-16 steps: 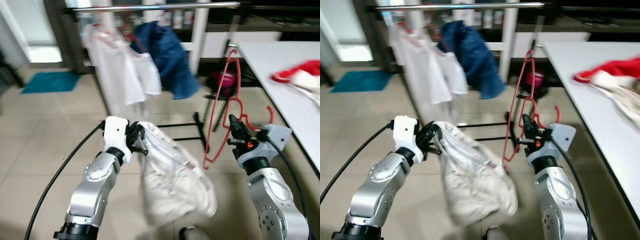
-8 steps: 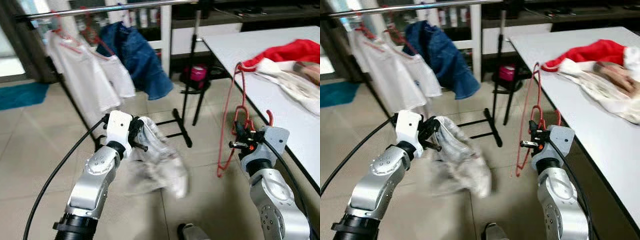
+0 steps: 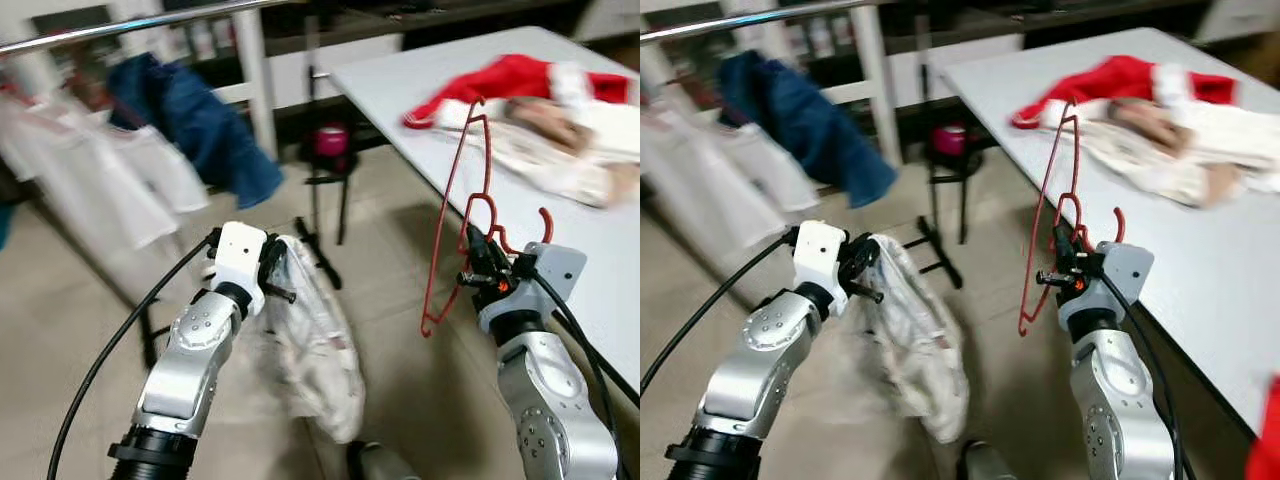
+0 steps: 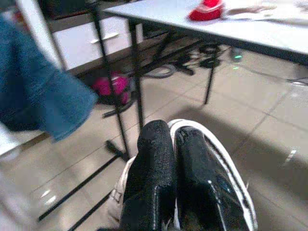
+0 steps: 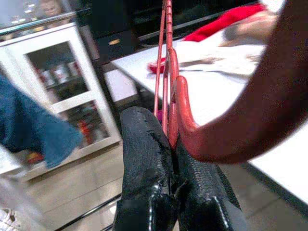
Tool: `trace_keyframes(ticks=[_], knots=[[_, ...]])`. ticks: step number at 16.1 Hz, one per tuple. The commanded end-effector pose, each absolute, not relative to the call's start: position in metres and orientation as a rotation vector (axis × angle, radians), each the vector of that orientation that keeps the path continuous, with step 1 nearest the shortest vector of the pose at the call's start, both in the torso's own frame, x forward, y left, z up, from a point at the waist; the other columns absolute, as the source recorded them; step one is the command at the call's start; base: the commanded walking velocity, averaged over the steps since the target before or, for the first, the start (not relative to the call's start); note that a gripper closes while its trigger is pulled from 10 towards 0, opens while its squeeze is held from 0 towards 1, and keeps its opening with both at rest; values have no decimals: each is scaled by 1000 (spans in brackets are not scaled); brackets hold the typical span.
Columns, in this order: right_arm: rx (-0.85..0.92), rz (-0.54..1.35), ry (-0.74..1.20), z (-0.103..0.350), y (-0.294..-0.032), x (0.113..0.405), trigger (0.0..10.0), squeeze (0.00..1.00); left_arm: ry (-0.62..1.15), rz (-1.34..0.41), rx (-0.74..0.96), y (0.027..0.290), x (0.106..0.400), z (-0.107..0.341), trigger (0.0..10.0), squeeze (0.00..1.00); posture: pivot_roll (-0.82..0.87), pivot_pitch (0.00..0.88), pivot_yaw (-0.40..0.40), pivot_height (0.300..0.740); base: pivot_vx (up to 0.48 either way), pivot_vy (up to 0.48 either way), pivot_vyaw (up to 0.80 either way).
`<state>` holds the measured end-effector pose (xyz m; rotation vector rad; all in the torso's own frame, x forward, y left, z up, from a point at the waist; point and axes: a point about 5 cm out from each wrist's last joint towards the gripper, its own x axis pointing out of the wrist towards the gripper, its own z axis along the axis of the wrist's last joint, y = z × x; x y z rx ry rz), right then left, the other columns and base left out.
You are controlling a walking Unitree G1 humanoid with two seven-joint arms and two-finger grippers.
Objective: Hang hanger
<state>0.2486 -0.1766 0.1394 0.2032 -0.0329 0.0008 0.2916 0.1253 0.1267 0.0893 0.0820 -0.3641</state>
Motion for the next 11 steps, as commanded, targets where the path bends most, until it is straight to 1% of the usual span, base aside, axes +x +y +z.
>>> trace_keyframes(ticks=[1,2,6,9,11], knots=[[202,17,-47,143,-173,250,10000,0,14,-339,107,128,294,138,10000,0,-145,0,69,719,0,0,-800],[196,24,-26,141,-172,249,10000,0,1,-314,117,129,295,139,10000,0,-145,0,69,719,0,0,-800],[207,-13,18,134,-176,248,10000,0,24,-372,119,127,294,139,10000,0,-151,0,77,719,0,0,-797],[206,-16,22,133,-176,247,10000,0,28,-375,116,127,295,137,10000,0,-155,0,81,719,0,0,-788],[205,-19,29,132,-176,246,10000,0,27,-381,113,127,295,138,10000,0,-156,0,83,719,0,281,-788]])
